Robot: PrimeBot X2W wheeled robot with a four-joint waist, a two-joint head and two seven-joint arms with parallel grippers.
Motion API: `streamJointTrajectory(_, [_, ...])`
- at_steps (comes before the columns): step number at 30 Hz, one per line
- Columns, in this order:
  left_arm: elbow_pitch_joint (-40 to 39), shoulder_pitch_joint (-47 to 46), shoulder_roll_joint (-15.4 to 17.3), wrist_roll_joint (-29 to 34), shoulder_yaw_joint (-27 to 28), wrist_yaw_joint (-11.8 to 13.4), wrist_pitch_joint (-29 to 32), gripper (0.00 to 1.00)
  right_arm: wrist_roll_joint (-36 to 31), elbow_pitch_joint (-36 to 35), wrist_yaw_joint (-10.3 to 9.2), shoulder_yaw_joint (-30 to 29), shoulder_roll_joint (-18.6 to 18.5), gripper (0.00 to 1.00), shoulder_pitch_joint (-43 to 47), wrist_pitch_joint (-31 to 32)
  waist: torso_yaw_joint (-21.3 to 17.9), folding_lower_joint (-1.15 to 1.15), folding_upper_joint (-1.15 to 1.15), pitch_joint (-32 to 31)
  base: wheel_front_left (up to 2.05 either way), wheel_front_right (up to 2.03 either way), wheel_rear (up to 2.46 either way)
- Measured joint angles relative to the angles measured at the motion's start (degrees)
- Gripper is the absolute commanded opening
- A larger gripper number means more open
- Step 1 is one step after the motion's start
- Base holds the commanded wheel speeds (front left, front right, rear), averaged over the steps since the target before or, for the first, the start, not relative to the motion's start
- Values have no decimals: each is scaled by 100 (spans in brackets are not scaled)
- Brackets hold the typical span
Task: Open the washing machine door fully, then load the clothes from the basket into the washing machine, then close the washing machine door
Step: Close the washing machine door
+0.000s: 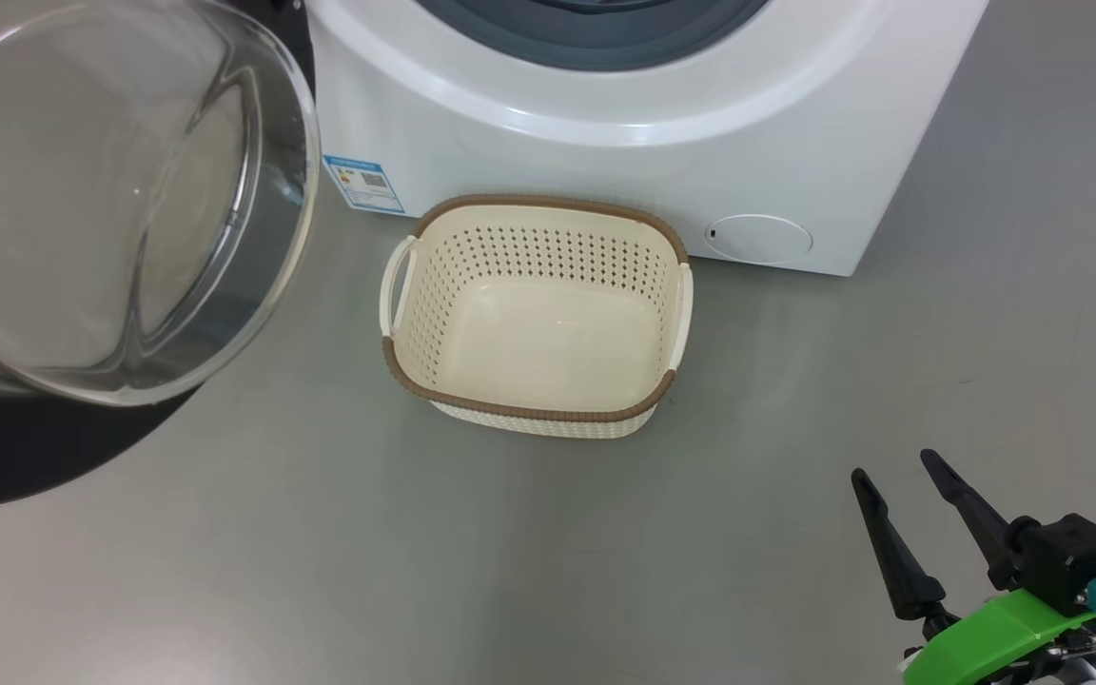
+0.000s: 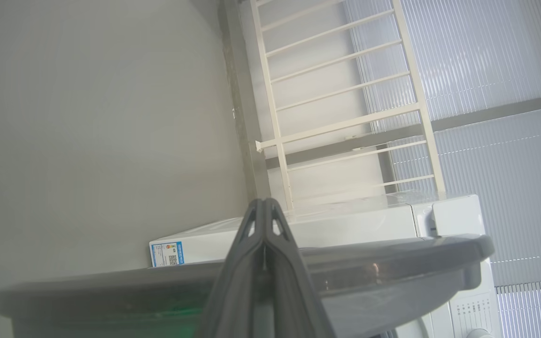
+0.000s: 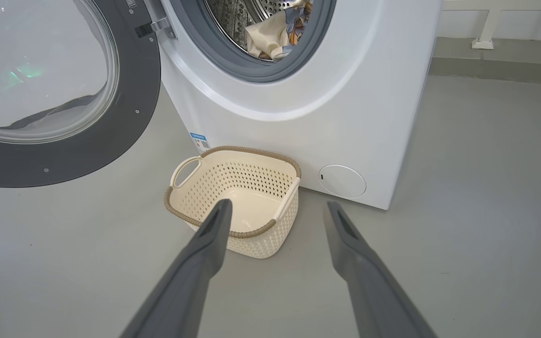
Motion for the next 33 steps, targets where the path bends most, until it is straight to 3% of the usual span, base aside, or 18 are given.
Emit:
streamJointTrajectory(23, [-969,570,-197,-647,-109,122,1490,0,0,119,0,92,7,100,-83,-2,117,0,0,-99,0,0,0])
streamJointTrajectory(33, [-1594,754,-523,-1218,-238,119,2407,0,0,218,0,89,40,100,-83,-34,133,0,0,-124,0,0,0])
